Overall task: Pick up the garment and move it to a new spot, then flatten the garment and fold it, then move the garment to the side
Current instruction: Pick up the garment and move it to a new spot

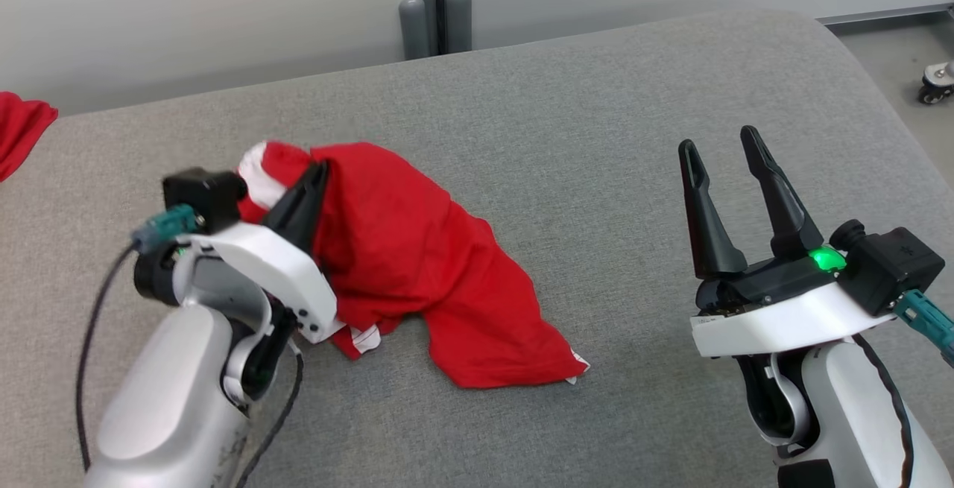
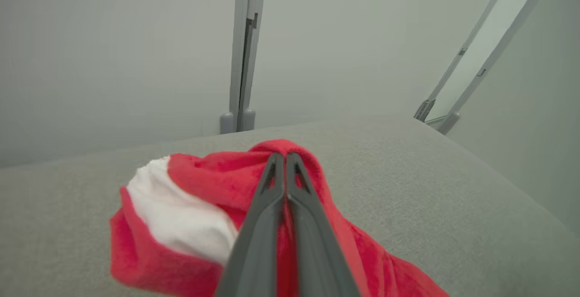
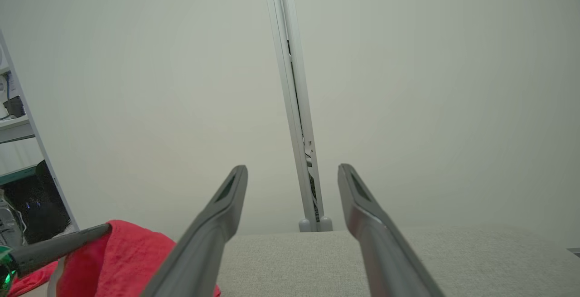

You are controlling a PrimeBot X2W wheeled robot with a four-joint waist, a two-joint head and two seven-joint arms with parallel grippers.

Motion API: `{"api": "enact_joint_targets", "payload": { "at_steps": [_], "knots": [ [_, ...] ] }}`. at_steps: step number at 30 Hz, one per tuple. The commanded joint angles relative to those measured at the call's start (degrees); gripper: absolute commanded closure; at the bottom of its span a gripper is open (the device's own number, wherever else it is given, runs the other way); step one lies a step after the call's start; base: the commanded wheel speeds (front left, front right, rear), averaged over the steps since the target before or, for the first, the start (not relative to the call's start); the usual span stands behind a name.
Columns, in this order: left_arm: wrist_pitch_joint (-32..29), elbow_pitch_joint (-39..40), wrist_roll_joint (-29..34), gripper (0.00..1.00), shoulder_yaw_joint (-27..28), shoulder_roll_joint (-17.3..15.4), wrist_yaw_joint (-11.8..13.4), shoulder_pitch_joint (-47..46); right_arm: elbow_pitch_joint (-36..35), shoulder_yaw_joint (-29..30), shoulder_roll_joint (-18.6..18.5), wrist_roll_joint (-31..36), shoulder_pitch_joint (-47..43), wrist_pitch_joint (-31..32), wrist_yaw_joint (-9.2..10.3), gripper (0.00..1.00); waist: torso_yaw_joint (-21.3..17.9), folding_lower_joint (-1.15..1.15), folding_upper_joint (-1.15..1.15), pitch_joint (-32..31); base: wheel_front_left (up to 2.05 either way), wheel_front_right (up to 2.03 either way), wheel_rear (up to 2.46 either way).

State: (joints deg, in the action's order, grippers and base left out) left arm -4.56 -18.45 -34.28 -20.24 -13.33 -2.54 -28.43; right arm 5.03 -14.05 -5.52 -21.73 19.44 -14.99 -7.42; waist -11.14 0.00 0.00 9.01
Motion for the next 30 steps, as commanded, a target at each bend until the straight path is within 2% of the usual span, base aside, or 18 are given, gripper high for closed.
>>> {"api": "enact_joint_targets", "payload": {
  "at_steps": [1, 7, 13, 18, 27, 30],
  "knots": [
    [1.20, -2.85, 0.28, 0.00, -0.39, 0.35, -0.64, 0.30, 0.15, 0.02, -0.37, -0.14, 0.44, -0.29, -0.13, 0.00, 0.28, 0.00, 0.00, 0.22, 0.00, 0.00, 0.00],
    [7.22, -10.86, 1.06, 0.00, -1.77, 1.98, -2.48, -0.45, 0.61, 0.02, -0.69, -0.06, -0.27, -0.29, -0.13, 0.00, 1.73, 0.00, 0.00, 0.17, 0.00, 0.00, 0.00],
    [11.85, -10.86, 2.21, 0.00, -1.97, 1.18, -2.57, 1.00, 0.92, 0.06, -0.97, 0.15, -1.21, -0.29, -0.13, 0.00, 3.14, 0.00, 0.00, -0.94, 0.00, 0.00, 0.00],
    [15.19, -5.96, 3.52, 0.00, -1.22, -0.10, 0.01, 3.49, 0.89, 0.11, -1.26, 0.30, -1.94, -0.28, -0.13, 0.00, 4.09, 0.00, 0.00, -2.06, 0.00, 0.00, 0.00],
    [18.77, 6.05, 6.46, 0.00, 1.89, -2.15, 7.19, 12.67, 0.54, 0.30, -1.44, 0.26, -4.39, -0.28, -0.13, 0.00, 5.38, 0.00, 0.00, -3.81, 0.00, 0.00, 0.00],
    [19.34, 8.86, 7.07, 0.00, 3.05, -2.33, 8.74, 15.83, 0.62, 0.29, -1.47, 0.05, -5.29, -0.29, -0.13, 0.00, 5.56, 0.00, 0.00, -4.23, 0.00, 0.00, 0.00]
  ]
}}
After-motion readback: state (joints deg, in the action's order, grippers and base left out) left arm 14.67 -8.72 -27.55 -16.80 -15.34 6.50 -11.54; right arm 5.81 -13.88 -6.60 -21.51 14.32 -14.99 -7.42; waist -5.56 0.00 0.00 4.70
